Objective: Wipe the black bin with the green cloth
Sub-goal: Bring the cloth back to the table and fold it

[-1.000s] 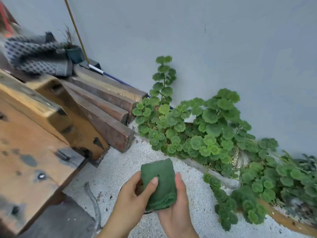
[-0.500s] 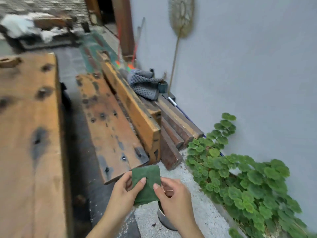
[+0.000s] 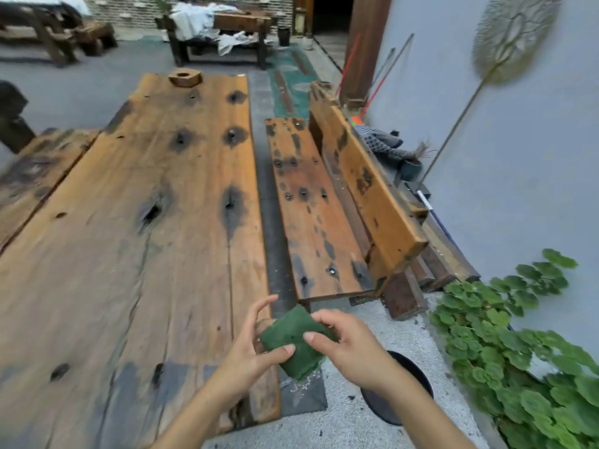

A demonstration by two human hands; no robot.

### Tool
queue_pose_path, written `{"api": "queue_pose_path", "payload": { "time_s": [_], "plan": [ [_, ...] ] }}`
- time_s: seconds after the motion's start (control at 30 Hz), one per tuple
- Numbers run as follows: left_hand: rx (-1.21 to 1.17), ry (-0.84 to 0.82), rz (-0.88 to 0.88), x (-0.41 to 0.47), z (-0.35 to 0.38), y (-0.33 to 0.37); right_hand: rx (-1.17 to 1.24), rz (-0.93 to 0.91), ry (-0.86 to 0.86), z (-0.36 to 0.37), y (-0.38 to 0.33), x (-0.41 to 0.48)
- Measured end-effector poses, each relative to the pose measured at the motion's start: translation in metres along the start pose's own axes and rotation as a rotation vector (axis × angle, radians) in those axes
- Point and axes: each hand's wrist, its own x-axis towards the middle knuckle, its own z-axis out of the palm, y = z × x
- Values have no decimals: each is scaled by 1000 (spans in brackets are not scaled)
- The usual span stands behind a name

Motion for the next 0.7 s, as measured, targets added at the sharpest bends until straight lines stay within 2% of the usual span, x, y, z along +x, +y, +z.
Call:
{"api": "queue_pose_path", "payload": {
  "time_s": [0.07,0.17,0.33,0.47,0.57,0.63,0.7],
  "plan": [
    [101,-67,-19,-22,-38,12,-156,-75,-121,21,-27,13],
    [166,-133,-1,-39,-60,28,-294,-179,-193,38,-50,23],
    [274,-23,110,-62,-91,49,-131,-166,-174,67,-71,41],
    [313,95,143,-57,-99,48,-92,-314,-77,82,-66,56],
    [398,171,121,-43,-98,40,-176,-440,40,84,-54,70],
    [579,247,152,-31,-94,32,-215,-444,-53,77,-48,85],
    [749,313,183,-18,-90,25,-261,-364,-214,71,-44,105]
  ]
}}
